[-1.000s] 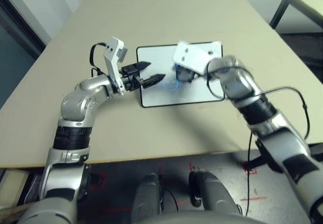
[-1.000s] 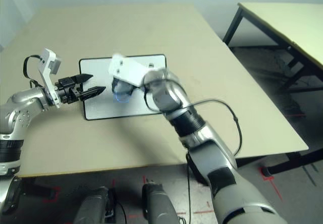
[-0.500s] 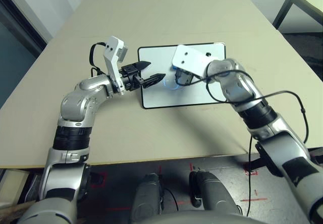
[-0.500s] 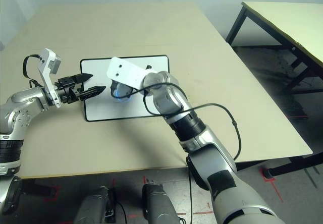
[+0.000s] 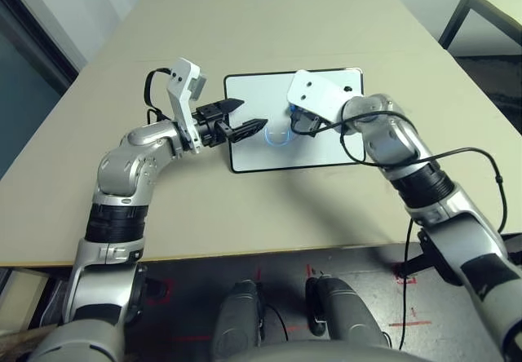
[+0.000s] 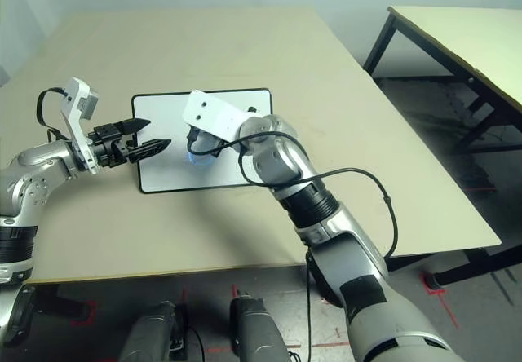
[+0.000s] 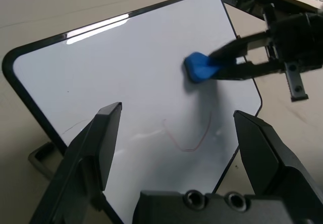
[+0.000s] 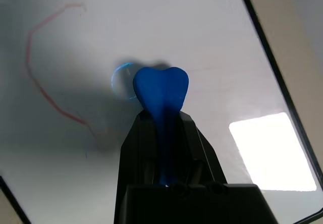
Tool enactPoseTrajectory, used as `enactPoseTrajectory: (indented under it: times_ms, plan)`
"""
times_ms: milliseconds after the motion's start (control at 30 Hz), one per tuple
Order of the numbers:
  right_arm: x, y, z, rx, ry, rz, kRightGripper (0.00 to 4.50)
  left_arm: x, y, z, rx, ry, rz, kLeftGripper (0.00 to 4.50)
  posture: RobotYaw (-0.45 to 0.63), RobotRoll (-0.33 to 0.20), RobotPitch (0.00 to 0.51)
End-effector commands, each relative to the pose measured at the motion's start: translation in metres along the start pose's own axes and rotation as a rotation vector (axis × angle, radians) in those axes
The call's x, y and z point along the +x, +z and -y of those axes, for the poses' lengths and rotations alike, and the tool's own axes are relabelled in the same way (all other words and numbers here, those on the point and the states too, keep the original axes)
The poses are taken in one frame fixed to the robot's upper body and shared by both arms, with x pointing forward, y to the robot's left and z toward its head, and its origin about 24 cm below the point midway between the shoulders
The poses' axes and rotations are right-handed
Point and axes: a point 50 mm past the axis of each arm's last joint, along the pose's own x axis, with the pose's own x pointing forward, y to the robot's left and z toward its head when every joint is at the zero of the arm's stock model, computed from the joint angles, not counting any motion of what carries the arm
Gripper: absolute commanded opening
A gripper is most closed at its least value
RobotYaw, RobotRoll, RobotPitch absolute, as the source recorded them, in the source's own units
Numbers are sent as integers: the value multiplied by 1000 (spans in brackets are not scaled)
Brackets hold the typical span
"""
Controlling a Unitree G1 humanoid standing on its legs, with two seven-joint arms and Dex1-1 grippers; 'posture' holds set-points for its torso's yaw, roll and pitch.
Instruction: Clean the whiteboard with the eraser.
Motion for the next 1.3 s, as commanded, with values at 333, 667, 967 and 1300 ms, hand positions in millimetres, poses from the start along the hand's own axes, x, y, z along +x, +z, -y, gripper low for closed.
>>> enactPoseTrajectory:
  times_ms: [333,667,967,1300]
  plan:
    - [3,-28,-31,-20,122,-124,421,-6,1,-5,0,16,-13,4500,-33,0,135]
    - [13,-5,-20,-34,96,-33,421,-26,-4,-12,-29,5,-157,4500,-19,0,144]
    - [3,-23,-48,-83,224,-115,420,-48,0,-9,-34,-15,-283,4500,-12,0,150]
    - [17,13,-11,-51,57,29,420,-51,5,-2,-15,-44,-295,4500,-12,0,148]
